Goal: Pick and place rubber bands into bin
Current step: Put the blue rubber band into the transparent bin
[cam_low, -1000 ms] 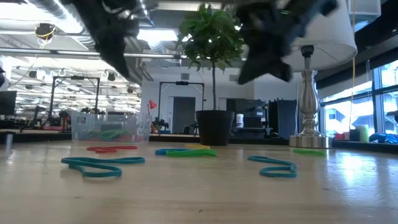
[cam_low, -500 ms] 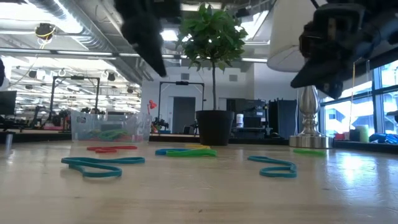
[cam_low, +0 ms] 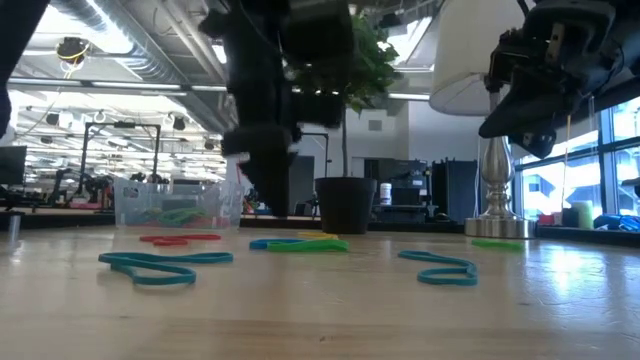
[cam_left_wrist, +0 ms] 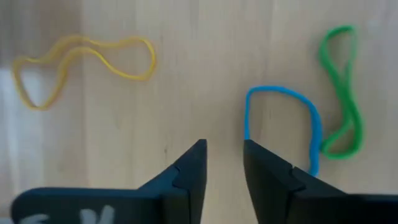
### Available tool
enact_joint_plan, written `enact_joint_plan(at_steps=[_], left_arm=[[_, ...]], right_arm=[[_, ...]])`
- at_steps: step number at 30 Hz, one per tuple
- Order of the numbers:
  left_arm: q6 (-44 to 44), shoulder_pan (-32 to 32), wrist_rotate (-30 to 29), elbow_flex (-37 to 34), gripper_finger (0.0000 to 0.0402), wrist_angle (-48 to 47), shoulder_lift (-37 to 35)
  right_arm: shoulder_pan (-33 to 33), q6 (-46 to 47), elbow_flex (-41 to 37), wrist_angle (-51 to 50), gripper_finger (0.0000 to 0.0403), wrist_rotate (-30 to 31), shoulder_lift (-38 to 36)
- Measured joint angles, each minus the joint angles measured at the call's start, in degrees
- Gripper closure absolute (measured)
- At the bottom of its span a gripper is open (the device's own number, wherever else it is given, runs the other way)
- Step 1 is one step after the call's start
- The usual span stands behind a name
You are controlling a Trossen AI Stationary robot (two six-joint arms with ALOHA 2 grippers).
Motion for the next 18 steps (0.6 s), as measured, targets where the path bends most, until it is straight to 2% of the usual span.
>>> enact_joint_plan(at_steps=[5,10,13,18], left_arm=[[-3.1,0.9,0.4,0.0,0.0289,1.2,3.3],[-1.8,1.5,2.6,0.0,0.0304,1.7,4.5],[-1.4,2.1,6.6,-0.2,0.033,2.5,4.4],[-2.3,2.5,8.4,-0.2,0.0393,2.5,4.4]], right_arm=[[0.0,0.1,0.0,-0.5,0.0399,0.0,0.0],[0.1,0.0,0.0,-0.9,0.0399,-0.4,0.0],[0.1,-0.2,0.0,-1.0,0.0399,-0.5,0.0],[0.1,-1.3,0.0,-1.0,0.0399,-0.5,0.0]])
